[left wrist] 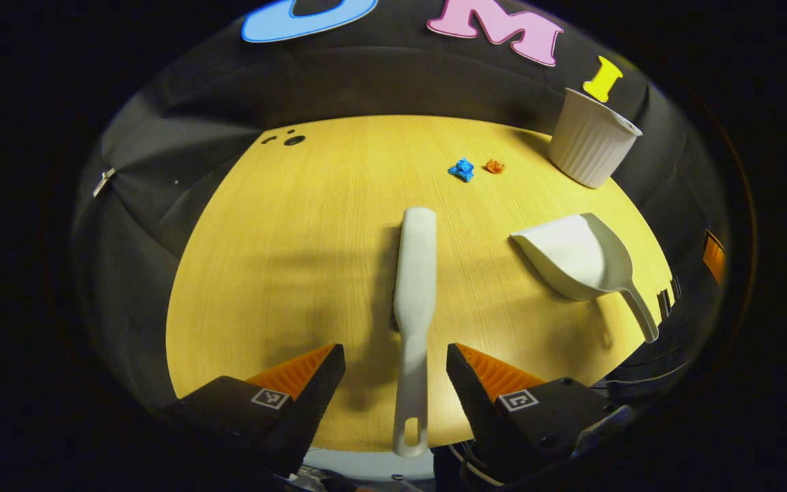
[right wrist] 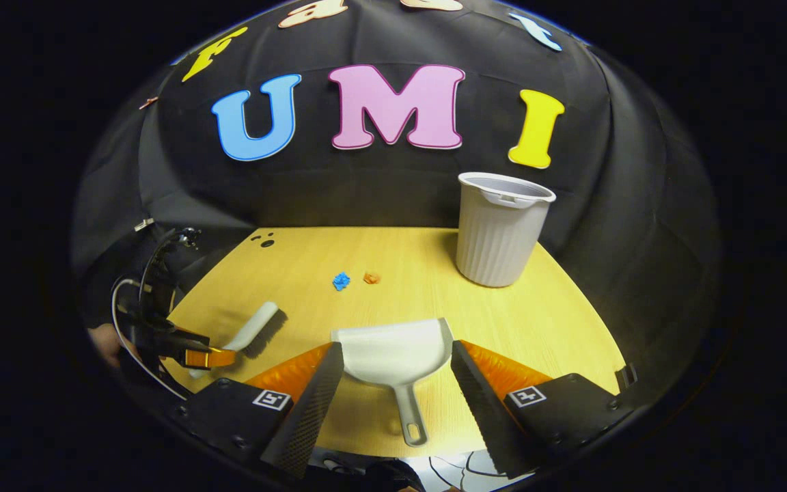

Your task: Pick up the small broom and dustpan from the desktop, sweep the trash into the dustpan with the broom, and then empty the trash into the garbage bin.

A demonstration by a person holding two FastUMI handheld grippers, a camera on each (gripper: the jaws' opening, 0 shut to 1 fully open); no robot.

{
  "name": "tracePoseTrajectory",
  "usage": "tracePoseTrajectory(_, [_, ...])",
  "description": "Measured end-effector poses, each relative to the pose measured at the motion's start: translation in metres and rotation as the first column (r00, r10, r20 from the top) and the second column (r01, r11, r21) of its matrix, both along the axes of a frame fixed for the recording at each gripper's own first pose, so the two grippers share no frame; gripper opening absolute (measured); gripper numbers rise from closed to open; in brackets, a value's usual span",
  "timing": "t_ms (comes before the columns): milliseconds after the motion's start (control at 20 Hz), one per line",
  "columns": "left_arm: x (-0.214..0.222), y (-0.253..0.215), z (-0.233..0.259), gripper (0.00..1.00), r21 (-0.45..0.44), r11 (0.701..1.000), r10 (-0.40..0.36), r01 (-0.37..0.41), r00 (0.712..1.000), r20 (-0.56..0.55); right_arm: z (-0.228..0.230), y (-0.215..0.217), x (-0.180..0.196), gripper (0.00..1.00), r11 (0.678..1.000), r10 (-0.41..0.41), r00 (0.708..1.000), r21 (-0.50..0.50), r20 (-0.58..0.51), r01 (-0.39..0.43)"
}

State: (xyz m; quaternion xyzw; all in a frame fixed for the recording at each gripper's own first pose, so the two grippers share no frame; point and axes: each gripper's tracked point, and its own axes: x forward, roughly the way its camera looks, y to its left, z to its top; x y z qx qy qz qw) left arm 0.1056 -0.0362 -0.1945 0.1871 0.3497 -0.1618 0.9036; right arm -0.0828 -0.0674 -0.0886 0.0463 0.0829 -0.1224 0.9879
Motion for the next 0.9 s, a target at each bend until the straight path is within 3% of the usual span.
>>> tracePoseTrajectory(300, [0.024, -0.016, -0.023, 0.94, 0.076, 0.997, -0.014, 0.019, 0.998, -0.065, -0.026, -0.014, -0.026, 0.99, 0.997, -0.06, 0.997, 0.035, -0.044, 0.061])
tracePoseTrajectory(600, [0.035, -0.02, -0.042, 0.83, 0.089, 0.996, 0.023, -0.013, 0.993, -0.115, -0.047, -0.028, -0.043, 0.99, 0.99, -0.106, 0.991, 0.081, -0.086, 0.113])
tracePoseTrajectory(800, [0.045, -0.019, -0.044, 0.66, 0.095, 0.995, 0.045, -0.036, 0.994, -0.095, -0.058, -0.028, -0.045, 0.99, 0.99, -0.099, 0.989, 0.087, -0.114, 0.109])
tracePoseTrajectory(850, [0.045, -0.018, -0.045, 0.55, 0.097, 0.994, 0.053, -0.043, 0.994, -0.099, -0.059, -0.028, -0.045, 0.99, 0.991, -0.092, 0.989, 0.082, -0.118, 0.102])
tracePoseTrajectory(900, [0.046, -0.019, -0.045, 0.56, 0.093, 0.995, 0.054, -0.045, 0.994, -0.096, -0.061, -0.025, -0.042, 0.99, 0.993, -0.078, 0.989, 0.084, -0.127, 0.089])
